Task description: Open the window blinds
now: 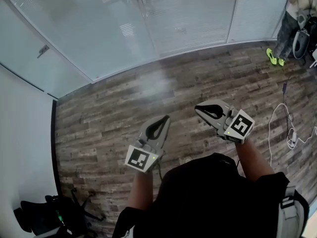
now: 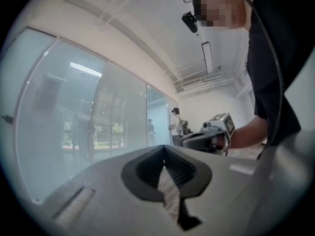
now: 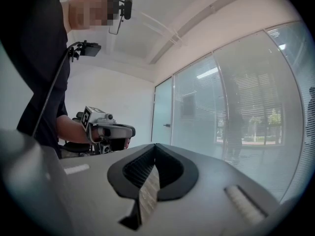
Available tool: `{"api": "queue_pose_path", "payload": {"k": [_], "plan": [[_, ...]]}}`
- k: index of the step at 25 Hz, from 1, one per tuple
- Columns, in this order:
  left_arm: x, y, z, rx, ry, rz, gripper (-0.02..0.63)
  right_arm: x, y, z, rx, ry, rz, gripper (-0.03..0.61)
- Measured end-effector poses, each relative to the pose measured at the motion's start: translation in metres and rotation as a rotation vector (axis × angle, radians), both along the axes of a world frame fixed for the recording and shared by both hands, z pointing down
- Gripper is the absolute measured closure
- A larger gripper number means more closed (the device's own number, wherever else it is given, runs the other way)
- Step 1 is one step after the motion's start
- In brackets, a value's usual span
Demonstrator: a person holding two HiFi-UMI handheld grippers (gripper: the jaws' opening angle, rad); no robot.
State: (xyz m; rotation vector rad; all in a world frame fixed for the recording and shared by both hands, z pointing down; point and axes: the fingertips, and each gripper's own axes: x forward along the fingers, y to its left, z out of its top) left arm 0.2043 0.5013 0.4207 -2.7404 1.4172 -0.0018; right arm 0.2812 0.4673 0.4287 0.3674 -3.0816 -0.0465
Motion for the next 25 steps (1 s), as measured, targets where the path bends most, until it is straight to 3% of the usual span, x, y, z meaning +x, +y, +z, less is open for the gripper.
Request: {"api": "queue_pose_path", "payload": {"k": [13, 19, 25], "plan": [[-0.016, 0.000, 0.025, -0.029, 0.013, -0.024, 0.609, -0.019, -0.004, 0.006, 0.001, 0.036, -0.030, 0.574], [-0.027, -0.010, 0.029, -0.041, -0.001, -0.050, 0.609, -0.020, -0.024, -0.004, -0.052, -0.034, -0.031, 0.574], [-0.037, -0.034, 0.025, -0.041, -0.015, -0.089, 0.609, -0.029, -0.054, -0.007, -0.037, -0.045, -0.061, 0.574]]}}
